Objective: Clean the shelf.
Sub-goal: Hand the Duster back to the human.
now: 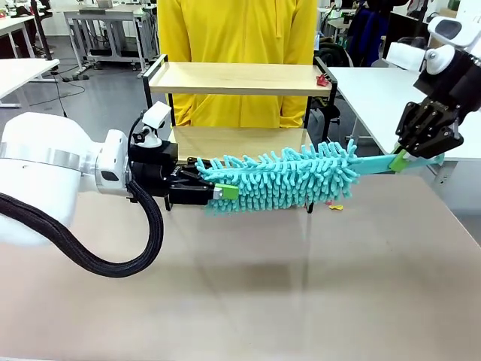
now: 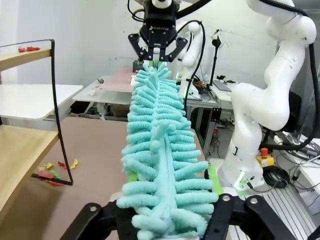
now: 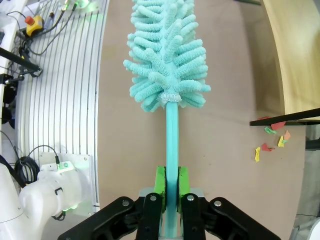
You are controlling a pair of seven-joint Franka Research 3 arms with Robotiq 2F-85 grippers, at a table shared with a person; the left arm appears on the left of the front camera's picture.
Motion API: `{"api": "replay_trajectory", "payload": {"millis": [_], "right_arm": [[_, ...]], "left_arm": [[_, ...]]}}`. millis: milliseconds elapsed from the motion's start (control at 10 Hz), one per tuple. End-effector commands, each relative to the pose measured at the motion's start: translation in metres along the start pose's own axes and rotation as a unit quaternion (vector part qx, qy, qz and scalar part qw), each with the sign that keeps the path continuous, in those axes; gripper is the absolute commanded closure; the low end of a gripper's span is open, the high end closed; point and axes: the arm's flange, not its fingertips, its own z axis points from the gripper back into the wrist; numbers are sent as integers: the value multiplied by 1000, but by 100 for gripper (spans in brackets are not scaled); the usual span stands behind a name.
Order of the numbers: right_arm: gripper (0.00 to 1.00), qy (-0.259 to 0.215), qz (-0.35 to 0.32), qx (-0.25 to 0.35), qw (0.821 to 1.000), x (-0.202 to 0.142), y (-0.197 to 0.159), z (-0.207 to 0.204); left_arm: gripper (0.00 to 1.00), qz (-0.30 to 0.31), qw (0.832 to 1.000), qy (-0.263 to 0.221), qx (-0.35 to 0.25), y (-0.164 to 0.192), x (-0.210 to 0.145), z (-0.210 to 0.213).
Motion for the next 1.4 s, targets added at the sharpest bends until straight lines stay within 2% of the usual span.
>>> {"api": "replay_trajectory", "payload": {"millis": [0,500,600,700,800,900,1000,1100,1200,1300], "right_arm": [[87,-8,-8,-2,1000,2,1,3],[87,-8,-8,-2,1000,2,1,3],[87,-8,-8,-2,1000,2,1,3],[87,-8,-8,-2,1000,2,1,3],[29,2,2,6,1000,2,2,-2],[29,-33,-3,16,999,-1,3,6],[0,-86,-13,22,996,-7,6,17],[24,-159,-24,24,987,-18,9,33],[0,-220,-46,5,974,-34,12,50],[0,-272,-77,-20,959,-54,17,65]], "left_arm": [[100,-25,1000,11,-2,1,1,1],[100,-24,1000,-7,-4,3,1,8],[100,-23,999,-24,3,4,3,10],[100,-18,1000,4,5,3,1,6],[100,-18,1000,4,5,3,1,6],[100,-18,1000,4,5,3,1,6],[100,-18,1000,4,5,3,1,6],[100,-18,1000,4,5,3,1,6],[100,-18,1000,4,5,3,1,6],[100,-18,1000,4,5,3,1,6]]}}
